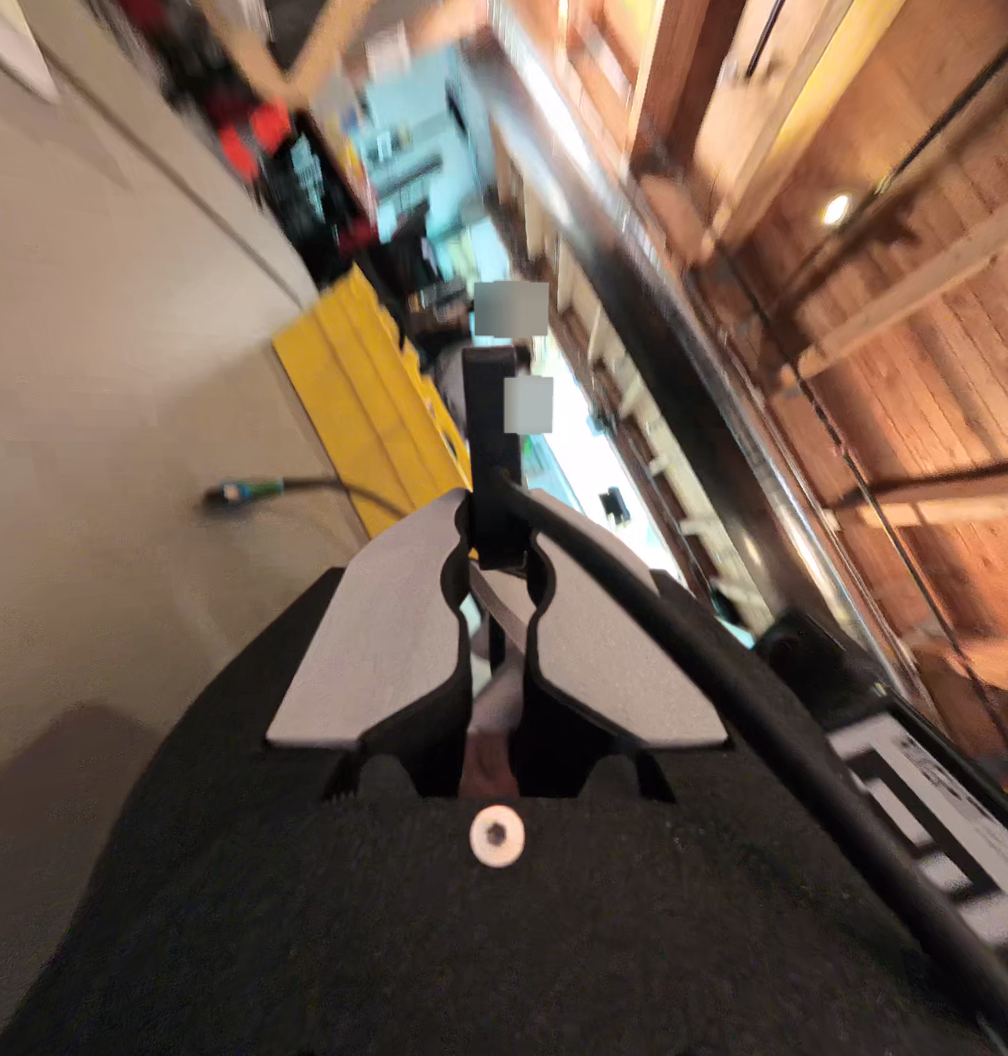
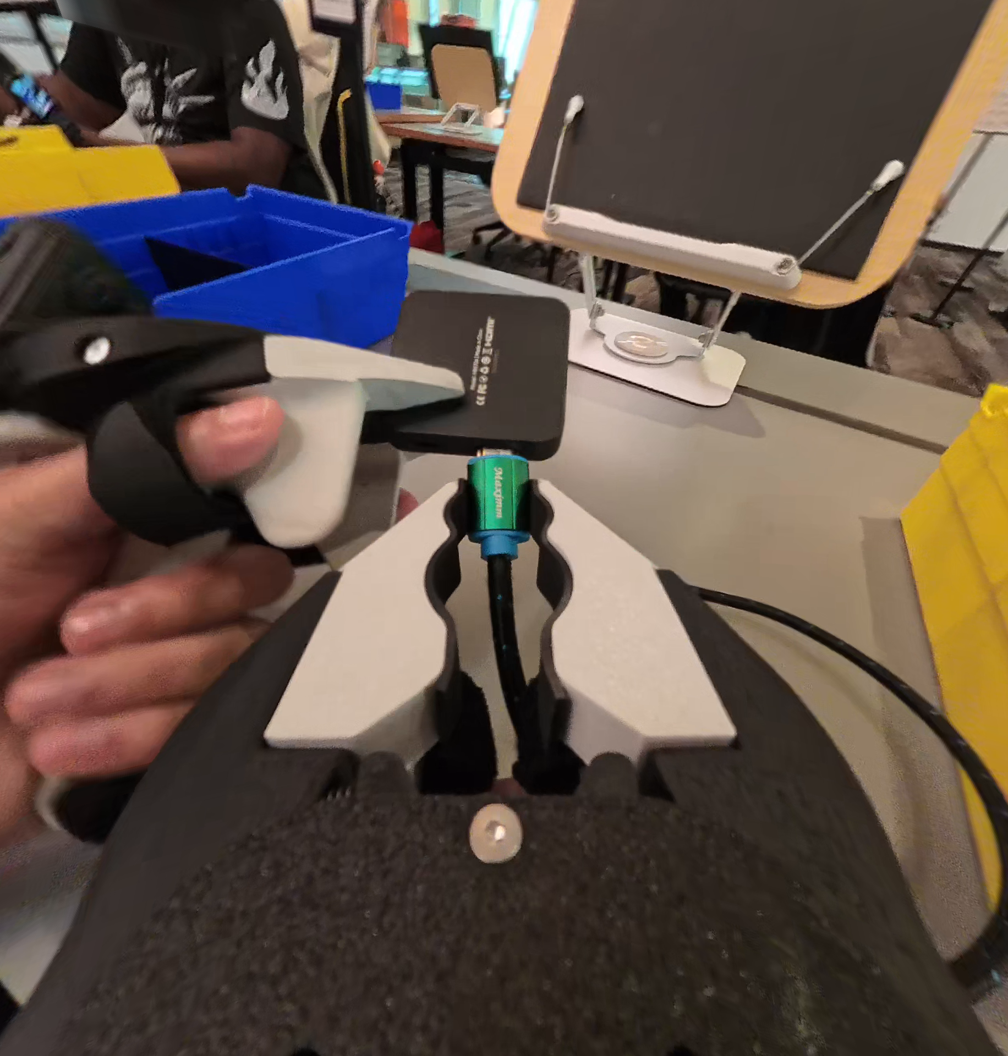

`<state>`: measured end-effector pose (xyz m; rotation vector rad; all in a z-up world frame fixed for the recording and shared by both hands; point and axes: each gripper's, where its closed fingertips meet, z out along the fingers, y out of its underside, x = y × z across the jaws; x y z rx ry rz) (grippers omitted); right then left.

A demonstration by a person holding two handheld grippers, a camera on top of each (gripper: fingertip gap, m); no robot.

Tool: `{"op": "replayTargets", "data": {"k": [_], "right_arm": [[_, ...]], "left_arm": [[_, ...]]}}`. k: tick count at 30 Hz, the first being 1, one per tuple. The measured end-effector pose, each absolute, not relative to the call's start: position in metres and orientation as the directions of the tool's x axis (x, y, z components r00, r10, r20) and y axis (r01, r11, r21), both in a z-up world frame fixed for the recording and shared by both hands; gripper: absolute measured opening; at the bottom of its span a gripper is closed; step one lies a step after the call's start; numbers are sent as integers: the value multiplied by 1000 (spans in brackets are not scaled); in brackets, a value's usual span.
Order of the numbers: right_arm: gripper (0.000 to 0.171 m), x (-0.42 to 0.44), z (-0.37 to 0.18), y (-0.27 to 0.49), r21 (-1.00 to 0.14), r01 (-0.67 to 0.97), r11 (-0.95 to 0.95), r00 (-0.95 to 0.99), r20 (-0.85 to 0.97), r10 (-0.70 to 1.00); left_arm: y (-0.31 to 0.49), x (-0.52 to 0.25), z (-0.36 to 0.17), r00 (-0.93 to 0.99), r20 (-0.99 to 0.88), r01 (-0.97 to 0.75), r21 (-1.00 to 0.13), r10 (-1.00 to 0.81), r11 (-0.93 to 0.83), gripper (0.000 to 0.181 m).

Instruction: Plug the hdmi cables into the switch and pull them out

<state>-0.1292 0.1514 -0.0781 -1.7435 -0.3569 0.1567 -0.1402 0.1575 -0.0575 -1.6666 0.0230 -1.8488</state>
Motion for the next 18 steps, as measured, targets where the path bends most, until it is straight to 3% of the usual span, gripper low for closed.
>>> {"op": "replayTargets", "data": {"k": [3, 6, 10, 13, 15, 18], "right_arm": [[20, -110, -78, 154, -968, 147, -202, 928, 64, 368], [20, -101, -74, 153, -962, 95, -255, 904, -24, 428], [20, -99, -63, 147, -957, -13, -290, 868, -155, 472], [20, -113, -72, 135, -927, -6, -375, 802, -228, 553], [20, -125, -74, 127, -921, 14, -389, 768, -240, 594], [20, -145, -83, 113, -893, 54, -447, 703, -284, 652]], "left_arm": [[131, -138, -65, -13, 876, 188, -471, -482, -862, 21], [102, -143, -93, 175, 769, -8, -623, -615, -782, 36], [115, -163, -101, 527, 189, -228, -908, -828, -352, 60], [135, -170, -84, 587, -149, -368, -925, -796, -98, 76], [143, -171, -80, 579, -269, -426, -905, -770, -5, 85], [141, -170, -72, 554, -373, -441, -890, -745, 117, 79]]}}
